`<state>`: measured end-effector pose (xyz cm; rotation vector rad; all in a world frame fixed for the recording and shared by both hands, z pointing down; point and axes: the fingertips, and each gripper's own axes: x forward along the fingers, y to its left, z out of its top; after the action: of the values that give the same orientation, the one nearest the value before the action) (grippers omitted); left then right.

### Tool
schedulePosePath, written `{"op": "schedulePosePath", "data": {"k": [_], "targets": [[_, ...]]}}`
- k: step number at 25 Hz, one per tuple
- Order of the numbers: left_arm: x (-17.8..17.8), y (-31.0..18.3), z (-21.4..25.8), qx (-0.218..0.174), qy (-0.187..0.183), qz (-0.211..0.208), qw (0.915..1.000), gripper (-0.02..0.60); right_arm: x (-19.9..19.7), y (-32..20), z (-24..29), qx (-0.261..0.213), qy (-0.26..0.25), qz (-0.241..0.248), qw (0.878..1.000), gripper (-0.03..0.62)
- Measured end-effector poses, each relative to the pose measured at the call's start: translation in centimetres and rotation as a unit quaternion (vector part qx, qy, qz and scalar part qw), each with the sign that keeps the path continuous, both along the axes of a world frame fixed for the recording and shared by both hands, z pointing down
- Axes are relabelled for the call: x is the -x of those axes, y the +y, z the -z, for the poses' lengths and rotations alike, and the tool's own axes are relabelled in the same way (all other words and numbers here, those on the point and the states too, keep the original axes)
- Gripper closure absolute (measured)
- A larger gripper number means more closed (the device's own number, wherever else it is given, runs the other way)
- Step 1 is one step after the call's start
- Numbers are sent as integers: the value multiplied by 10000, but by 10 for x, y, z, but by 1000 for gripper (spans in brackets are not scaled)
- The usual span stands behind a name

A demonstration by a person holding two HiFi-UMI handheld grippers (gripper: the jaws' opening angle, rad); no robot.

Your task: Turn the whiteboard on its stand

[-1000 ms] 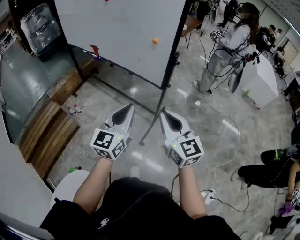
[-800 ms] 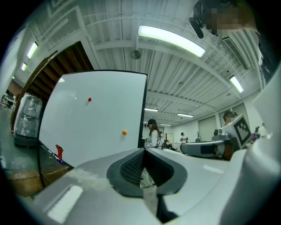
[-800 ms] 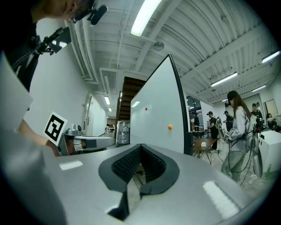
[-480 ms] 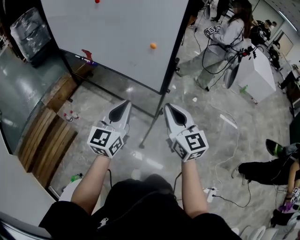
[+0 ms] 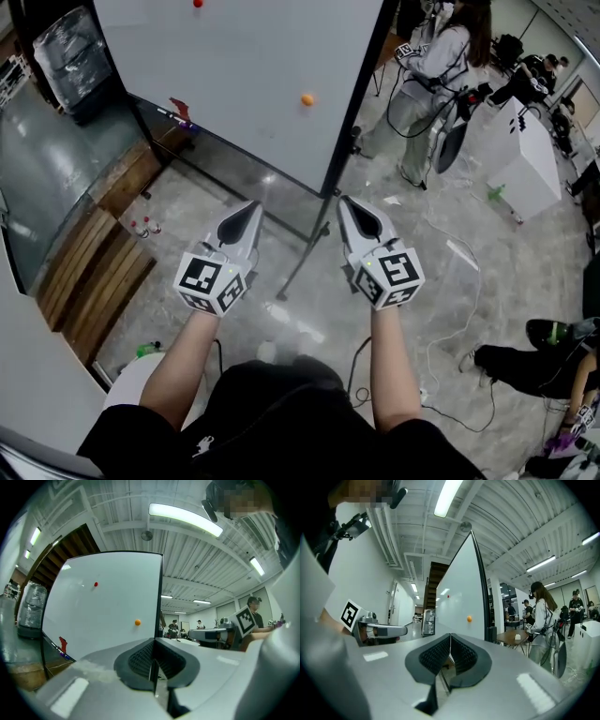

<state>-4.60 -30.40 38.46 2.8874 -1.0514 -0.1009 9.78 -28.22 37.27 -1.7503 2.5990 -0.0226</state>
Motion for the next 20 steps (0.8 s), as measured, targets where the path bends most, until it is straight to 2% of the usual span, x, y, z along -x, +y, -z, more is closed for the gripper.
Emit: {"op": "schedulePosePath", "data": {"k": [8,14,20], "targets": [[-13,-13,3,17,79,404,9991,578,-49,-44,1,-20,140,45,9999,571],[-30,-25,1,31,94,578,9983,578,-72,-72,-1,-45,126,178,9998,516],[-46,-31,3,61,126,747,9971,578,-84,-110,-13,84,348,420,9985,459]]}}
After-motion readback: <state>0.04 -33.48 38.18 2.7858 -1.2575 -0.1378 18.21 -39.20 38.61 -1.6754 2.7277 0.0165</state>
